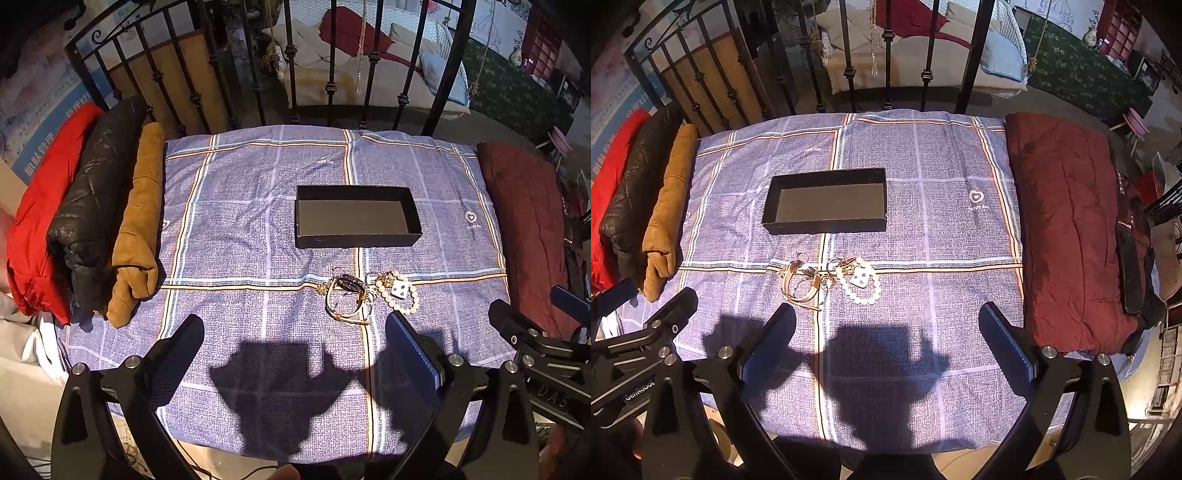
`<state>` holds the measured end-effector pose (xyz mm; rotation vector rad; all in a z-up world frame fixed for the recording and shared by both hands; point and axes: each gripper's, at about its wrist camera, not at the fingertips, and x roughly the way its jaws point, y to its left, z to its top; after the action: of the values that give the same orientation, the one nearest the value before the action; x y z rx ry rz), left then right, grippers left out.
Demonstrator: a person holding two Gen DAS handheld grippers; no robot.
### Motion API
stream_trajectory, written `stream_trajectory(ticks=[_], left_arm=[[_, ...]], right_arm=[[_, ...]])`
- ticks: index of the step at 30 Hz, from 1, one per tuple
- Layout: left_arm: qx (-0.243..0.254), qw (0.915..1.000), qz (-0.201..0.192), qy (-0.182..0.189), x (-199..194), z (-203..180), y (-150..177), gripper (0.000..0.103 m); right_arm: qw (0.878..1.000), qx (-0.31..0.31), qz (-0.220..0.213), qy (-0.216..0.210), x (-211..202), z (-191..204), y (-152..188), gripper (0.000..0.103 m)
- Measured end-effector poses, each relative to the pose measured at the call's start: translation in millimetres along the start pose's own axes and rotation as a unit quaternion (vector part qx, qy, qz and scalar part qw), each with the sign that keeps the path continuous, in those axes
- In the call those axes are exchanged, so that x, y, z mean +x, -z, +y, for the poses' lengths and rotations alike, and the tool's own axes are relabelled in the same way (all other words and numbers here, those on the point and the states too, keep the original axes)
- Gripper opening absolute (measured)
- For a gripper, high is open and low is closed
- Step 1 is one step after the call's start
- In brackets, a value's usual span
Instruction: Organize jewelry
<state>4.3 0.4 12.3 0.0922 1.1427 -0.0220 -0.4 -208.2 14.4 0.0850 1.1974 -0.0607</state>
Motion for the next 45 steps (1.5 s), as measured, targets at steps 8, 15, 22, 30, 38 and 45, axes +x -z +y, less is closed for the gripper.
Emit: stream_trajectory(ticks=[8,15,22,30,38,45], left_arm=[[-0.001,1.0,0.0,-0.001,-0.9,-0.9,0.5,0.097],[-0.002,1.0,0.0,0.0,-0.2,-0.4,-0.4,0.097],[-0.004,1.0,0.001,0.0,0.8,0.2,-2.4,0.097],[-0.003,1.0,0.001,-0.002,1.2,-0.5,-3.0,0.097],[-0.003,1.0,0.005,-0.001,3.1,-1.3,-3.2,0.097],[-0.003,1.0,0.008,0.0,5.9,0.0,-2.8,0.097]], right_arm=[[1.0,-0.001,-0.001,0.0,-0.4,1.3,-0.5,0.098],[1.0,-0.001,-0.004,0.0,-1.4,1.4,-1.3,0.098],[1.0,0.001,-0.004,0.001,-1.3,0.0,-3.1,0.098],[1.0,0.002,-0.003,-0.001,-0.4,-1.0,-5.1,0.098],[1.0,0.002,-0.001,0.0,1.2,-1.1,-5.1,0.098],[1.0,0.002,-0.001,0.0,2.0,-0.8,-5.0,0.098]])
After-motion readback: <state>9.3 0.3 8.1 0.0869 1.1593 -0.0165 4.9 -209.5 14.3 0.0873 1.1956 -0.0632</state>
